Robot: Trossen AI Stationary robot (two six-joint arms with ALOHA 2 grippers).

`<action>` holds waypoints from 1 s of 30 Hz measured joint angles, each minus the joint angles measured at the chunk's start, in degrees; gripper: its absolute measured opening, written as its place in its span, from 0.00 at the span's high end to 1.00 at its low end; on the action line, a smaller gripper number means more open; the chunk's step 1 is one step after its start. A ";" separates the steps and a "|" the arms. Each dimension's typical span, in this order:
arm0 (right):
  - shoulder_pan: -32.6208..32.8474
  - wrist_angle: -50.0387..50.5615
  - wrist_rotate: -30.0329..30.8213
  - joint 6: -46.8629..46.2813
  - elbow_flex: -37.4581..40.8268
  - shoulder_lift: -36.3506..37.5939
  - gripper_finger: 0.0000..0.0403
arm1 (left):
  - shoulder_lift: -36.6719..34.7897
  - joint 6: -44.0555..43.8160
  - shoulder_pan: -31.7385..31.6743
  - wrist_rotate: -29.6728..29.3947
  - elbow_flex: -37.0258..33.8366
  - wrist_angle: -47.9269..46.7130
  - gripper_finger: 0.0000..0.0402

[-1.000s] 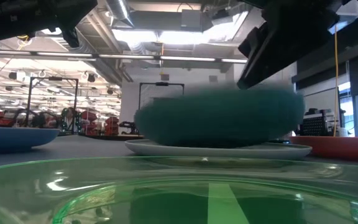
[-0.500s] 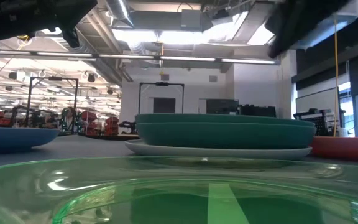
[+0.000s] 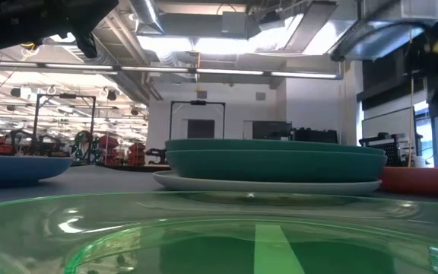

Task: Stack plastic plates
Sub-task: Stack the stacked green plate on top of the white plate

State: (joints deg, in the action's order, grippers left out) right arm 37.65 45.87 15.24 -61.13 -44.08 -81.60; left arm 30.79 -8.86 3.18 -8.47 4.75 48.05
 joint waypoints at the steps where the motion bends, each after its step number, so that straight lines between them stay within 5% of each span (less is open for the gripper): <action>1: -0.08 -1.03 0.10 -0.23 1.02 0.00 0.65 | 0.00 0.00 0.00 0.00 0.00 0.01 0.92; 13: -0.17 -9.41 0.19 1.31 5.94 -0.02 0.66 | 0.00 0.37 0.00 0.00 0.00 0.00 0.92; 24: -0.11 -7.54 0.77 5.04 5.62 0.50 0.96 | 0.02 0.44 -0.02 -0.01 0.00 0.00 0.92; 30: -0.17 1.99 6.54 6.30 -0.87 2.12 0.97 | 0.02 0.44 -0.02 -0.02 0.00 -0.02 0.92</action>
State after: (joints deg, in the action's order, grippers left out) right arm 37.47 47.86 21.78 -54.83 -44.95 -79.48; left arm 30.81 -8.43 3.16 -8.49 4.75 48.03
